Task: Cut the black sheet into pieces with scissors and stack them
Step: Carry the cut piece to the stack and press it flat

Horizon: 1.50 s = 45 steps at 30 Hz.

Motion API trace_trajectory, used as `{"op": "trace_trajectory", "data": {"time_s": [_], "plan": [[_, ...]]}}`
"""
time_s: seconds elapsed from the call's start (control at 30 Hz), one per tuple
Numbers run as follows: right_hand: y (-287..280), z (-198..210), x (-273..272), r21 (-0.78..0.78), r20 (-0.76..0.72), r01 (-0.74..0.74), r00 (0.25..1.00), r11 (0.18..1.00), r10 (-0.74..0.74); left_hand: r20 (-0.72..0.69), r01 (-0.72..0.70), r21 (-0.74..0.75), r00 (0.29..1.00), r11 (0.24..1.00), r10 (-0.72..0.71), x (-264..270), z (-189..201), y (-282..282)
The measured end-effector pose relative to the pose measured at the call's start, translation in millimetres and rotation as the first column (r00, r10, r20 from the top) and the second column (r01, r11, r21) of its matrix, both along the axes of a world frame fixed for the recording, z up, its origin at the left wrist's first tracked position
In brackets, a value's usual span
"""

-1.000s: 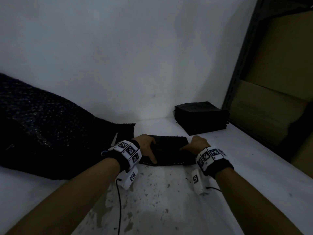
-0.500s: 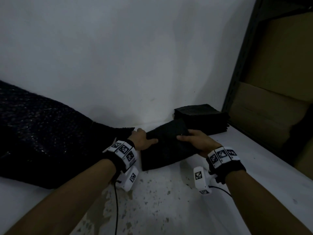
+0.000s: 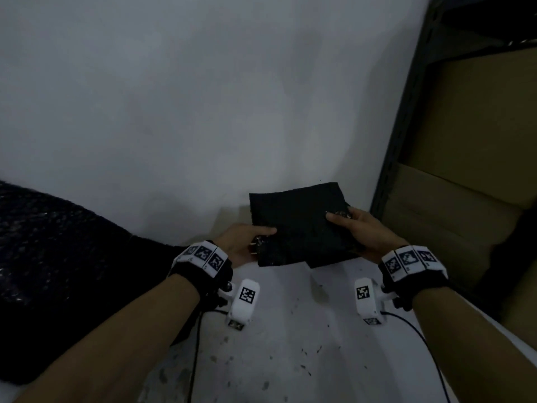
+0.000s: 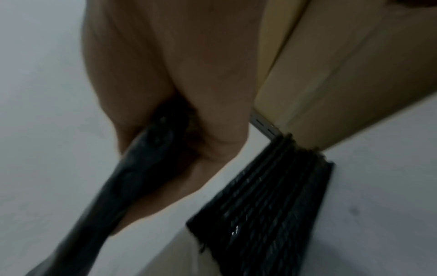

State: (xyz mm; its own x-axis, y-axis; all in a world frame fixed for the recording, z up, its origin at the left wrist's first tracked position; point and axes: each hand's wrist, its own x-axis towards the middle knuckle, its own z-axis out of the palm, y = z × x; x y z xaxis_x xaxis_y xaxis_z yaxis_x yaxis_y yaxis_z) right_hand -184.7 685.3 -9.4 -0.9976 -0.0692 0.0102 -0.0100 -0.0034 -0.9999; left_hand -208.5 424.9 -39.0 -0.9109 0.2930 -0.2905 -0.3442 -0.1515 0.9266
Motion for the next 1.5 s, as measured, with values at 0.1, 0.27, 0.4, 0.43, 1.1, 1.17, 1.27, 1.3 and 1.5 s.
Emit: {"op": "trace_trajectory", "data": {"time_s": [0.1, 0.27, 0.4, 0.43, 1.1, 1.17, 1.27, 1.3, 1.5], "plan": [[24, 6, -30, 0.128, -0.041, 0.119, 0.993, 0.985, -0.115, -0.019, 0.011, 0.075, 1.0, 0.997, -0.01, -19, 10, 21], [70, 13, -84, 0.292, -0.111, 0.235, 0.971, 0.927, -0.211, 0.013, 0.025, 0.103, 1.0, 0.994, -0.026, -54, 23, 59], [90, 13, -106, 0.305, -0.156, 0.24, 0.967, 0.922, -0.2, 0.022, 0.102, 0.217, 0.994, 0.971, -0.109, -78, 28, 83], [91, 12, -107, 0.282, -0.179, 0.24, 0.964, 0.929, -0.195, 0.018, 0.137, 0.25, 0.989, 0.958, -0.146, -81, 28, 88], [99, -22, -149, 0.615, -0.245, 0.473, 0.875, 0.631, -0.417, -0.4, -0.363, -0.404, 0.896, 0.84, 0.194, -152, -23, 112], [96, -29, -148, 0.67, -0.425, 0.527, 0.85, 0.523, -0.313, -0.464, -0.378, -0.404, 0.869, 0.833, 0.169, -151, -27, 115], [85, -34, -143, 0.764, -0.463, 0.428, 0.885, 0.482, -0.052, -0.547, -0.408, -0.445, 0.828, 0.797, 0.118, -146, -28, 121], [81, -38, -143, 0.805, -0.412, 0.35, 0.911, 0.48, 0.025, -0.572, -0.424, -0.469, 0.814, 0.775, 0.099, -146, -29, 122], [67, -65, -152, 0.978, 0.01, -0.016, 1.0, 0.209, 0.029, -0.789, -0.578, -0.54, 0.6, 0.611, -0.13, -139, -34, 131]]}}
